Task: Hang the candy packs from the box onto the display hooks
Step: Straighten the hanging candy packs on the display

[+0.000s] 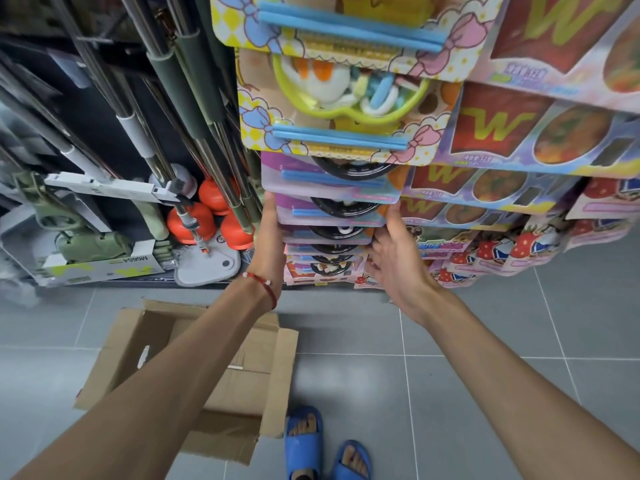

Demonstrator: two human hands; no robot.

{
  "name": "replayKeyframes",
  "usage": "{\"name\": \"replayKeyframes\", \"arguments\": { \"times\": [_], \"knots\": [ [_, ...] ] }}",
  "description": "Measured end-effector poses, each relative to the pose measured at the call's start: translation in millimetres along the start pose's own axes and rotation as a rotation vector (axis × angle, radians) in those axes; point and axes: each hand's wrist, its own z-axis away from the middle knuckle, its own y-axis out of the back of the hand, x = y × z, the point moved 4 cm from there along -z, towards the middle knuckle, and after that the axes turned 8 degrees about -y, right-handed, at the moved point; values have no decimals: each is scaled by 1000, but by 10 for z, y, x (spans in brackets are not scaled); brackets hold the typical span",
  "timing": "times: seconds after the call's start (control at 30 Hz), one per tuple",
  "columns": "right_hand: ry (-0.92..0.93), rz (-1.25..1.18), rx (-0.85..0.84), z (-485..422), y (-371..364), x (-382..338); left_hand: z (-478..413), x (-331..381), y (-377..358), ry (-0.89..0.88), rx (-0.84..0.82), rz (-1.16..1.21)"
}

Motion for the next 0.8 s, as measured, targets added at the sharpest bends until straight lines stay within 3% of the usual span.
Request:
{"name": "replayKeyframes", "arguments": {
  "times": [0.17, 0.3, 0.47, 0.6, 0.8],
  "knots": [
    [52, 110, 63, 287, 157, -20, 222, 62, 23, 52, -3, 18],
    [35, 197, 168, 602, 340, 10, 471, -40, 107, 113, 106, -151],
    [36, -10, 390, 924, 764, -9, 928, -165, -139, 291, 14, -210],
    [108, -87, 459, 1102, 1150, -156, 1163, 94, -654, 138, -78, -206],
    [132, -158, 303, 1198, 1391, -426, 1337, 585, -1459, -41, -152, -147]
  ]
}}
